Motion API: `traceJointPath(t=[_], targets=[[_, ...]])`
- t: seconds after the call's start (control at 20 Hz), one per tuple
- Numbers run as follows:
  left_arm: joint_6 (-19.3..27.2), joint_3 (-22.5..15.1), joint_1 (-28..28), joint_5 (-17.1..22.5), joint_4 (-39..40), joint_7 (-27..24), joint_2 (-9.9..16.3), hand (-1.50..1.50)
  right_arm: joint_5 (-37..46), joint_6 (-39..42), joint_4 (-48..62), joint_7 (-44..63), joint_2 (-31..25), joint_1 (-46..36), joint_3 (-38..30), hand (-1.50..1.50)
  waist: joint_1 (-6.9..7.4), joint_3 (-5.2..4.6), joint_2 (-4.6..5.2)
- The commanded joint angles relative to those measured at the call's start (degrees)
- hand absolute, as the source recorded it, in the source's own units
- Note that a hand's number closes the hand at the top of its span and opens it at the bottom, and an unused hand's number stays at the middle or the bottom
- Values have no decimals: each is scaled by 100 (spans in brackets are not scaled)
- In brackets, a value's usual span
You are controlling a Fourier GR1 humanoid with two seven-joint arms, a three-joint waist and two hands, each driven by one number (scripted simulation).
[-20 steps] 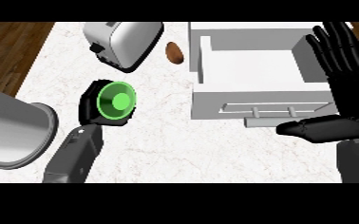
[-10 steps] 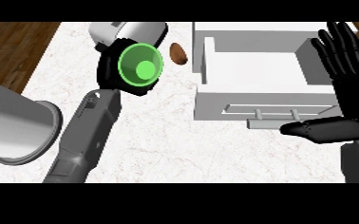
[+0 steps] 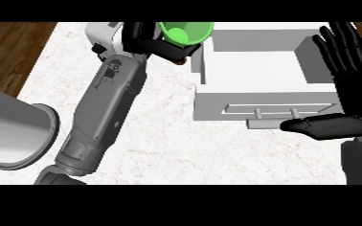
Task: Pick up the cup, place it into the drawer and close the drawer
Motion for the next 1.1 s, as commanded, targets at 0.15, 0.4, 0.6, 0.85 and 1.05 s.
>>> traceJointPath(t=[0.15,0.4,0.6,0.85,1.05], targets=[[1010,-470,-1281,190,1062,754,-27,150,-136,47,250,-32,-126,-360,-180,-150,-157,1,71],[1493,-948,-2016,660,1954,1180,-27,150,-50,123,117,-167,48,-185,121,-150,-400,6,113],[1649,-1374,-2125,771,2517,1311,-27,150,-53,107,304,-309,135,-300,144,-150,-526,9,150],[1144,-1890,-2063,897,2901,1539,-27,150,10,145,190,-237,144,-346,297,-150,-716,7,192],[1017,-2222,-1760,1027,2941,1407,-27,150,45,171,309,-282,186,-567,412,-150,-933,8,266]])
